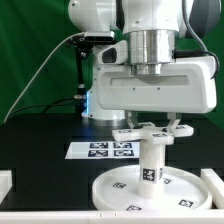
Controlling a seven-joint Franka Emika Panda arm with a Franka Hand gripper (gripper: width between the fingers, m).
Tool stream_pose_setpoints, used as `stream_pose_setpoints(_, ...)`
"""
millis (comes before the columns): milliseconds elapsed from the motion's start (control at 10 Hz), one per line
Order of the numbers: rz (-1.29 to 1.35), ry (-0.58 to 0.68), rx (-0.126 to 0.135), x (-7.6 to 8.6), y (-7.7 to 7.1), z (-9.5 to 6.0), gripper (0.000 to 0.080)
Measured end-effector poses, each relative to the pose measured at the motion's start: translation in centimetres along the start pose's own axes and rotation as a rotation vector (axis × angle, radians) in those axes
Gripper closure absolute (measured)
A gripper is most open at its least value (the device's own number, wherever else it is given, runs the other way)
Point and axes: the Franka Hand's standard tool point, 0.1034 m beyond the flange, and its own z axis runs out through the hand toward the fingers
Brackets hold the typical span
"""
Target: Assemble round table
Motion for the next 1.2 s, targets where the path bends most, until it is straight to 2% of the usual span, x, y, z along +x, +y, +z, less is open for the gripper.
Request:
stream_pose_setpoints(100,0.193,0.017,0.024,-0.1,0.0,0.0,0.0350)
stream_pose_setpoints(200,0.253,0.016,0.032,-0.1,0.1,0.0,0.0350)
stream_pose_setpoints(500,0.324,0.007,0.039,-0.2,0.0,0.0,0.0345)
stream_pose_setpoints(600,0.322,0.007,0.039,-0.1,0.0,0.0,0.0185)
stream_pose_setpoints(1000,0.035,-0.046,0.033,-0.1,-1.0,-2.9,0.0151)
stream_pose_setpoints(1100,-0.154,-0.060,0.032,0.1,-1.4,-3.4,0.0150)
stream_pose_setpoints(1200,-0.325,-0.075,0.021,-0.4,-1.6,-3.4,0.0150)
